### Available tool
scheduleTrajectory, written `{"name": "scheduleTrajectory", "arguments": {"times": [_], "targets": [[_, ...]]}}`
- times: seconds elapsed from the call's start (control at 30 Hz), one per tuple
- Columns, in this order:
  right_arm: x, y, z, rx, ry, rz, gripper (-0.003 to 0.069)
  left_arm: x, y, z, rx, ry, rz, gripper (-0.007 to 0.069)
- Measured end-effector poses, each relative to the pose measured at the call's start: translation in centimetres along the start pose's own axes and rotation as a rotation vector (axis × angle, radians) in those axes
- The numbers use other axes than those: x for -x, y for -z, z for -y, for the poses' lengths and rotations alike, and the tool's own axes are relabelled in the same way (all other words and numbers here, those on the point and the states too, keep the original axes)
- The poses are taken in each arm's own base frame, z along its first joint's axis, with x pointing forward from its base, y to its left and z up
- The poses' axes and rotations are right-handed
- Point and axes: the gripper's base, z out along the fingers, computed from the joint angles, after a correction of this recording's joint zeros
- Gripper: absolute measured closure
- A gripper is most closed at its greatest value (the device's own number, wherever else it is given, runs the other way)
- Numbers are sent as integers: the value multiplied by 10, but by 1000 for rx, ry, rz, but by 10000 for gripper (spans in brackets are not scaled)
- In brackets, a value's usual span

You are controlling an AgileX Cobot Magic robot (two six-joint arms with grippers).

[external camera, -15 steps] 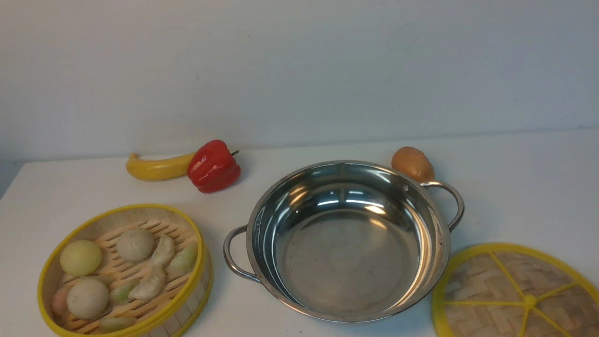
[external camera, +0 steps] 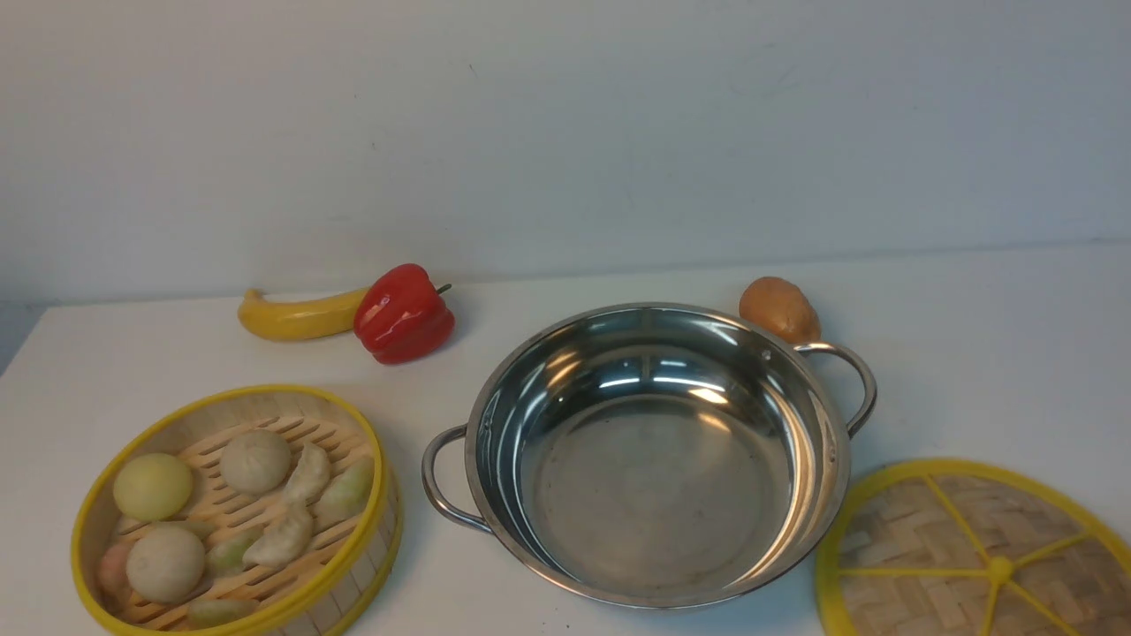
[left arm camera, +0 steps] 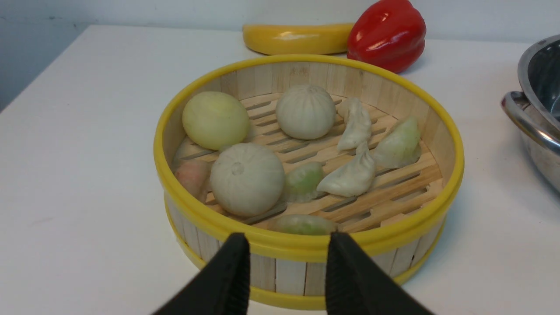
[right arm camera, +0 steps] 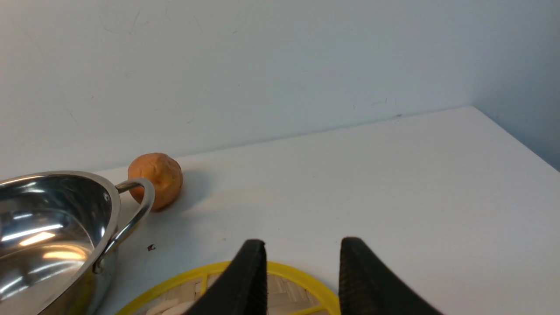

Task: Place the steamer in the pot on the white table, and put the lid on the steamer.
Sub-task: 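Grasp the rim of the steamer basket holding the buns with the left gripper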

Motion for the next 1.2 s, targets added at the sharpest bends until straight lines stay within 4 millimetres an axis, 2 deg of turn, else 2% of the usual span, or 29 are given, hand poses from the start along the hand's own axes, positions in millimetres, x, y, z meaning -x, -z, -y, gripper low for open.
{"name": "scheduleTrajectory", "arguments": {"times": [0.63, 0.83, 0.93, 1.07, 1.2], "targets": [[0, 0, 0, 0, 0, 0, 410, 0, 0, 0, -1, 0, 0, 384], [0, 0, -1, 14, -68, 4, 410, 3, 1, 10, -117, 412, 7, 384], [4, 0, -4, 48, -264, 36, 410, 6, 2, 17, -201, 679, 5, 384], [9, 1, -6, 89, -514, 78, 410, 11, 3, 21, -270, 880, 11, 384], [10, 1, -7, 104, -609, 86, 410, 12, 3, 22, -285, 921, 11, 384]]}}
